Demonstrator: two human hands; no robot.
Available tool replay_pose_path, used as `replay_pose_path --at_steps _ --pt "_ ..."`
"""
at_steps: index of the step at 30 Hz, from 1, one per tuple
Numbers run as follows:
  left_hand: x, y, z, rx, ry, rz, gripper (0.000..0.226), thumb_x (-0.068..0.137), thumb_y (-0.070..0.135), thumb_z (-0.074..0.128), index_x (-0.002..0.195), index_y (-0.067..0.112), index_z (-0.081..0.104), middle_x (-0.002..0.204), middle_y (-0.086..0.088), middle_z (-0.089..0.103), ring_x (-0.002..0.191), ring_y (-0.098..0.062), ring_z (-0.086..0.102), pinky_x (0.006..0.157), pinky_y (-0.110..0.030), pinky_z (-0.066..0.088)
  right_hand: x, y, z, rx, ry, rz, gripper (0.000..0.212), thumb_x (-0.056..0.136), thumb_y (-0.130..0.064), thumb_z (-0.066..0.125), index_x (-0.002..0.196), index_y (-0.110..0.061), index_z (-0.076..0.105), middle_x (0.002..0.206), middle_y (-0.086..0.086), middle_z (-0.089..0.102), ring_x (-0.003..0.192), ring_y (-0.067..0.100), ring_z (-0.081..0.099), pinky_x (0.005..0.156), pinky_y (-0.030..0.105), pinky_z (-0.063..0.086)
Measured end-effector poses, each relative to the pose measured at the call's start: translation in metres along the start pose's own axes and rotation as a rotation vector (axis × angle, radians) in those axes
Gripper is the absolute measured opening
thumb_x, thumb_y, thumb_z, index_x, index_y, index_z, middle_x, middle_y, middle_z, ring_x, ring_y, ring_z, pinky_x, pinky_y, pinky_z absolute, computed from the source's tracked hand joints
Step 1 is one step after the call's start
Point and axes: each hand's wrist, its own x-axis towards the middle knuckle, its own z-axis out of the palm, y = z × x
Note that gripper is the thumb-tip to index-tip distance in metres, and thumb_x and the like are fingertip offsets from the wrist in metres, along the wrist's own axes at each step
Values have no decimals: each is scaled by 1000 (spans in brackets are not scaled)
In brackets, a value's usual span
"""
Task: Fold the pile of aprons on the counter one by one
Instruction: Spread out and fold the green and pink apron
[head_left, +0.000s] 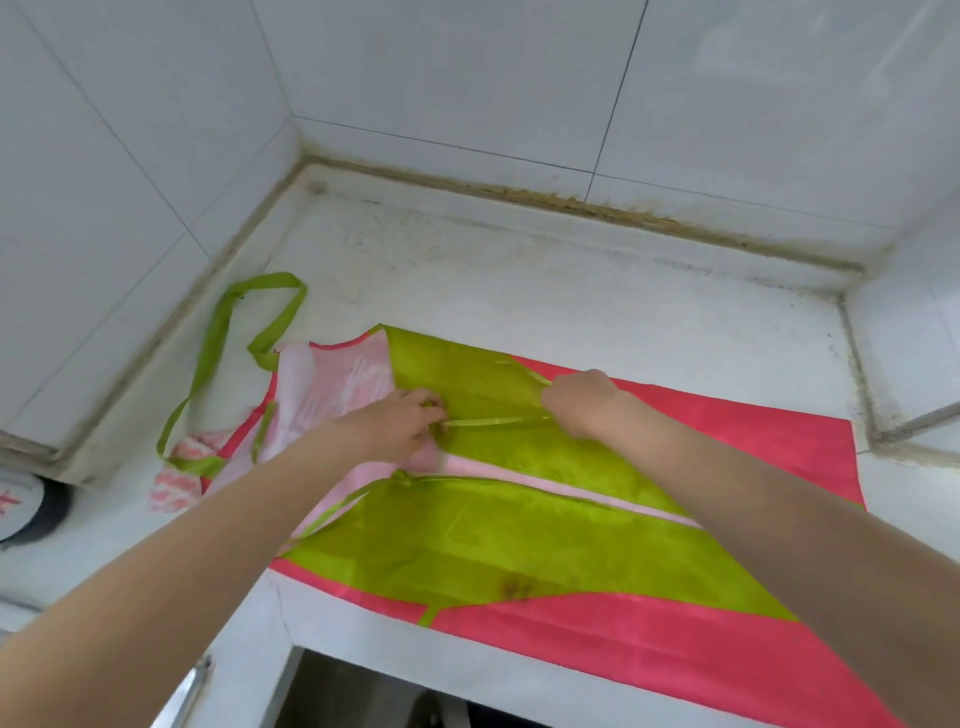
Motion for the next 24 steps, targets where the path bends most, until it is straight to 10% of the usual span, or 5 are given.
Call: replay_pose_path --at_steps 7,12,17,24 --pt "-1 -1 -13 96 -61 36 56 90 -5 42 142 14 37 153 -6 26 139 -19 28 109 -25 24 -75 50 38 260 -401 243 19 89 -11 54 70 -7 52 38 -6 56 43 4 58 64 27 51" --pt "-40 -12 -6 244 -70 -44 84 84 24 68 149 25 15 155 3 16 138 -23 24 110 -35 30 -56 -21 21 312 31 81 43 90 -24 57 129 -11 46 128 10 48 118 30 52 85 37 45" --pt "-66 -2 7 102 -71 -55 80 79 45 69 143 12 33 149 -7 31 134 -23 33 110 -32 26 -22 -126 -16 400 314 -345 53 82 -18 65 132 -14 46 137 9 36 126 28 34 95 39 38" --pt "-60 7 19 -454 223 -155 53 79 19 74 122 -1 51 119 -14 58 115 -27 55 93 -30 39 -11 -127 -25 1114 439 -134 16 82 -8 64 98 -6 68 88 2 51 88 20 57 72 24 36"
